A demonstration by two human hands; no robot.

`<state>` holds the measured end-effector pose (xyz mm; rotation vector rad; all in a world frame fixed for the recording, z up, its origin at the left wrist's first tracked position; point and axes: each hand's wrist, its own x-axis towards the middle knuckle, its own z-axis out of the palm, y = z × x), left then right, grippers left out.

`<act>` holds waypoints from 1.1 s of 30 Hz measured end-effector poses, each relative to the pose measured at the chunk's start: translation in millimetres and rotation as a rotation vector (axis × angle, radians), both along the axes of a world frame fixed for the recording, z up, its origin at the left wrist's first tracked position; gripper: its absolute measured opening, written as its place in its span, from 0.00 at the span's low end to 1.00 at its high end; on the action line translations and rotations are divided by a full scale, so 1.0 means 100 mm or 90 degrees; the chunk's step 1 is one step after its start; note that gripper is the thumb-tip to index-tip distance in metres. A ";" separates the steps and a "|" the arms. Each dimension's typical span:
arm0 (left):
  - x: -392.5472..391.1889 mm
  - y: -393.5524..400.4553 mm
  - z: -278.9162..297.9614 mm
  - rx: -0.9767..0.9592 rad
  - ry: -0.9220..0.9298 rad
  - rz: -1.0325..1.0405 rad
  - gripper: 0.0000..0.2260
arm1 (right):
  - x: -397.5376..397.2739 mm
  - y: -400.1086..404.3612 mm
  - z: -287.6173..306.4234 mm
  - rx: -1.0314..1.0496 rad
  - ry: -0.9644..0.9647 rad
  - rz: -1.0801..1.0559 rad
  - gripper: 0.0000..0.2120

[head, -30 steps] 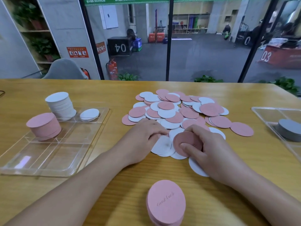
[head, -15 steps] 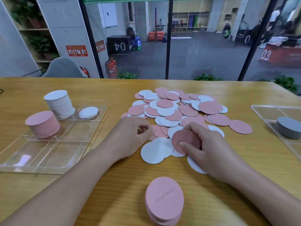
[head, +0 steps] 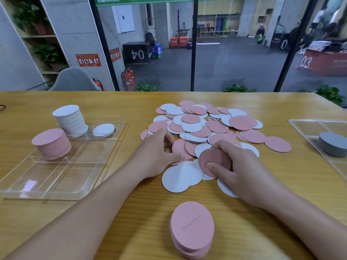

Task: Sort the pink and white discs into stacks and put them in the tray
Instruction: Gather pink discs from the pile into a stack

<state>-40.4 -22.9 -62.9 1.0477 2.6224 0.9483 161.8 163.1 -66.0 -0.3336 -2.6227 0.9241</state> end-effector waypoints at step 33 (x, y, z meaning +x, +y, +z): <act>0.20 -0.03 -0.02 0.276 -0.149 -0.287 0.09 | 0.01 -0.03 0.00 -0.029 0.019 0.047 0.08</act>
